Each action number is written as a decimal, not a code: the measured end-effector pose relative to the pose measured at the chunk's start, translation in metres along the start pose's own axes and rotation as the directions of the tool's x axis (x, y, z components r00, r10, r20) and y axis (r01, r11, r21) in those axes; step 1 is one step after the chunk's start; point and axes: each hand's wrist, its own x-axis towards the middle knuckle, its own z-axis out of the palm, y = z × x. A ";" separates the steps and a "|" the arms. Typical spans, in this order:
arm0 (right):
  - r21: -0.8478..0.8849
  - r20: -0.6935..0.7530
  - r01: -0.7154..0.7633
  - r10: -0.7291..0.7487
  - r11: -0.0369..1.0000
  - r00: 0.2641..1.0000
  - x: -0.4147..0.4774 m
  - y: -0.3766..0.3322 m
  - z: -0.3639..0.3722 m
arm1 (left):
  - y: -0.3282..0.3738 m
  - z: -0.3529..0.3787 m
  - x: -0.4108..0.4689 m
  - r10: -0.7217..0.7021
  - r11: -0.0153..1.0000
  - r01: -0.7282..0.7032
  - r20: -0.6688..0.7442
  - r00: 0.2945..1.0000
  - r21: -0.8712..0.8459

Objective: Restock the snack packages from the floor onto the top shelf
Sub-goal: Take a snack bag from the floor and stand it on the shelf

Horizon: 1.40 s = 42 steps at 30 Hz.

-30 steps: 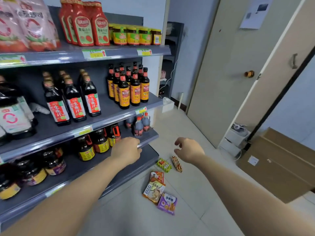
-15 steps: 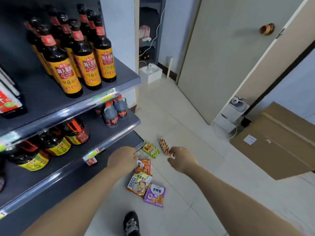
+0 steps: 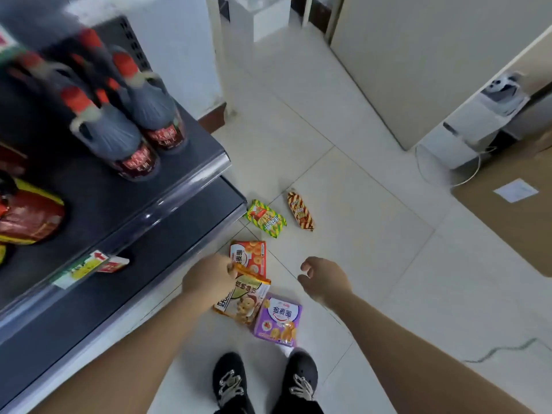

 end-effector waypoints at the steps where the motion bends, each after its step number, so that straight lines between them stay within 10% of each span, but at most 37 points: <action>1: 0.001 0.015 -0.007 0.007 1.000 1.000 0.021 0.006 0.014 | -0.004 0.015 0.020 -0.011 1.000 0.011 0.008 1.000 -0.002; 17: 0.214 0.185 -0.095 0.055 0.972 0.981 0.273 0.036 0.235 | -0.093 0.241 0.269 -0.257 0.960 0.264 0.082 0.963 -0.094; 23: 0.592 0.336 -0.314 0.127 0.742 0.933 0.308 0.030 0.259 | -0.105 0.280 0.306 -0.336 0.757 0.464 0.333 0.881 -0.461; 33: 0.803 0.082 -0.231 0.282 0.550 0.956 0.238 0.026 0.198 | -0.050 0.194 0.239 -0.188 0.682 0.072 -0.079 0.979 -0.728; 42: 0.924 0.034 -0.134 0.272 0.358 0.962 0.120 -0.018 0.074 | -0.050 0.079 0.117 -0.199 0.484 0.134 0.041 0.979 -0.865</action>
